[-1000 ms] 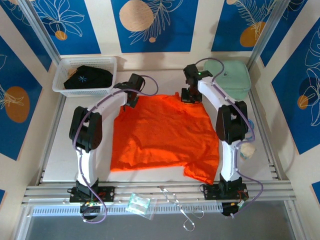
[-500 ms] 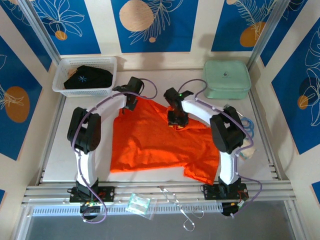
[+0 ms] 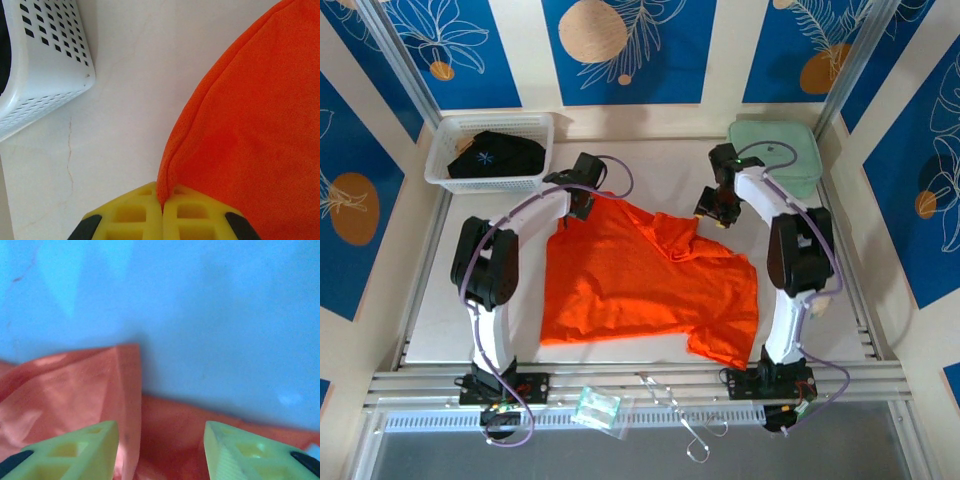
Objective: Fold and stack the t-shirts
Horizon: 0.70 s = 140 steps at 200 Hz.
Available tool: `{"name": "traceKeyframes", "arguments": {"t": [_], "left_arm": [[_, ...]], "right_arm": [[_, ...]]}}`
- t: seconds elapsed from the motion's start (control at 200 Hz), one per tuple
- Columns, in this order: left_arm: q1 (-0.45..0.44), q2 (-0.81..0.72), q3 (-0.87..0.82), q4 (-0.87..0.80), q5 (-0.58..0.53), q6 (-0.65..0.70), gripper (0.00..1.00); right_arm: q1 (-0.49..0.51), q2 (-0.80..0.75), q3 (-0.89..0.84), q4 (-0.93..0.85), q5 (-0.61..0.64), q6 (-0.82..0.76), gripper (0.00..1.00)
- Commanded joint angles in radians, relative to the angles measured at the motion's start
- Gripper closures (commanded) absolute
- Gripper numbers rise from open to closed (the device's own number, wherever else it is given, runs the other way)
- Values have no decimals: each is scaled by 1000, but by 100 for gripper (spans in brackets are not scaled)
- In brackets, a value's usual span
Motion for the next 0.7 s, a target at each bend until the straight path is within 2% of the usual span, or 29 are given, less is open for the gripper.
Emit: {"name": "traceKeyframes", "arguments": {"t": [0.0, 0.175, 0.535, 0.63, 0.695], "left_arm": [[-3, -29, -16, -2, 0, -17, 100], [-3, -26, -19, 2, 1, -17, 100], [-4, -16, -22, 2, 0, -8, 100], [-4, -17, -27, 3, 1, -10, 100], [-4, -20, -30, 5, 3, -10, 100]], "right_arm": [[5, 67, 87, -12, -76, -41, 47], [5, 148, 136, -17, -91, -30, 47], [23, 208, 151, -10, -111, -10, 60], [25, 221, 175, -19, -107, -12, 66], [27, 230, 191, -26, -104, -12, 74]]}}
